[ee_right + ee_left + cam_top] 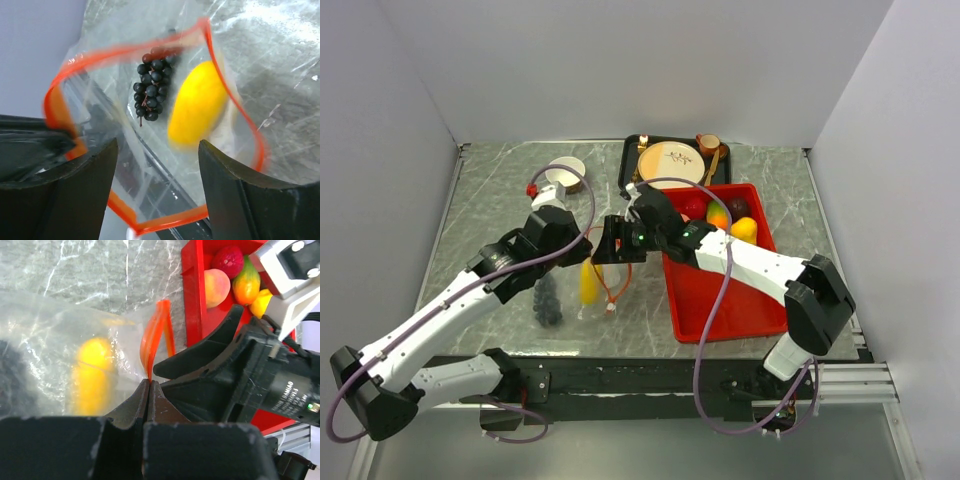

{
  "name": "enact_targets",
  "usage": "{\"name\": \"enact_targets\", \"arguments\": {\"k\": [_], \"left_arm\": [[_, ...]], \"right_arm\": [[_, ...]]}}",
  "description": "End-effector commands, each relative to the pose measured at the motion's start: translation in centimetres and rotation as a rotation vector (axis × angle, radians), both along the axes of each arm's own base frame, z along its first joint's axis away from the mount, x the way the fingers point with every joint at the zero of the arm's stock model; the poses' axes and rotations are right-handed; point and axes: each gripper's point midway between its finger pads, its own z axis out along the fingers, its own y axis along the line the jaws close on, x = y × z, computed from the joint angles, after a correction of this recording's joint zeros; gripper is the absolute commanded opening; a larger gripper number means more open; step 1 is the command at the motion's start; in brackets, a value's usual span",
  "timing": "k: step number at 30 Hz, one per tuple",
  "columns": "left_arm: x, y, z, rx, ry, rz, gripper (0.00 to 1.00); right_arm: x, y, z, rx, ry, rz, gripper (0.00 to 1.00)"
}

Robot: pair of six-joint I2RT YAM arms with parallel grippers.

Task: Place the food in the zip-top bag and seal the zipper
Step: Place the fake fruit in the zipper food storage bag, then pick up the fake fruit from the bin.

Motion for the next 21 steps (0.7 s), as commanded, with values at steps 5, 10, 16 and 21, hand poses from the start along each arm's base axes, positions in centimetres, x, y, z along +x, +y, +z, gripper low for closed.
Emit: {"name": "enact_targets", "arguments": {"k": [5,10,16,21], "left_arm": [[0.0,1.1,2.8,-0.046,-0.072,0.049,0.02],[-0.1,1.5,2.7,-0.034,-0.070,0.056,0.02],[0.2,1.0,2.5,-0.037,-0.068,0.048,0.02],[0.2,1.0,2.5,-0.034,-0.065,0.044,0.01]], "right_arm": [[3.3,-2.9,4.9,-0.005,-0.128,-0.160,0.74],[4.2,-9.2,7.9,-0.038,-0.300,-0.336,0.86],[5.8,-18.9,2.1,-0.273,-0.217,-0.578,1.00],[6.0,-26.5,-2.9,-0.402,-0.092,-0.764,1.00]]}}
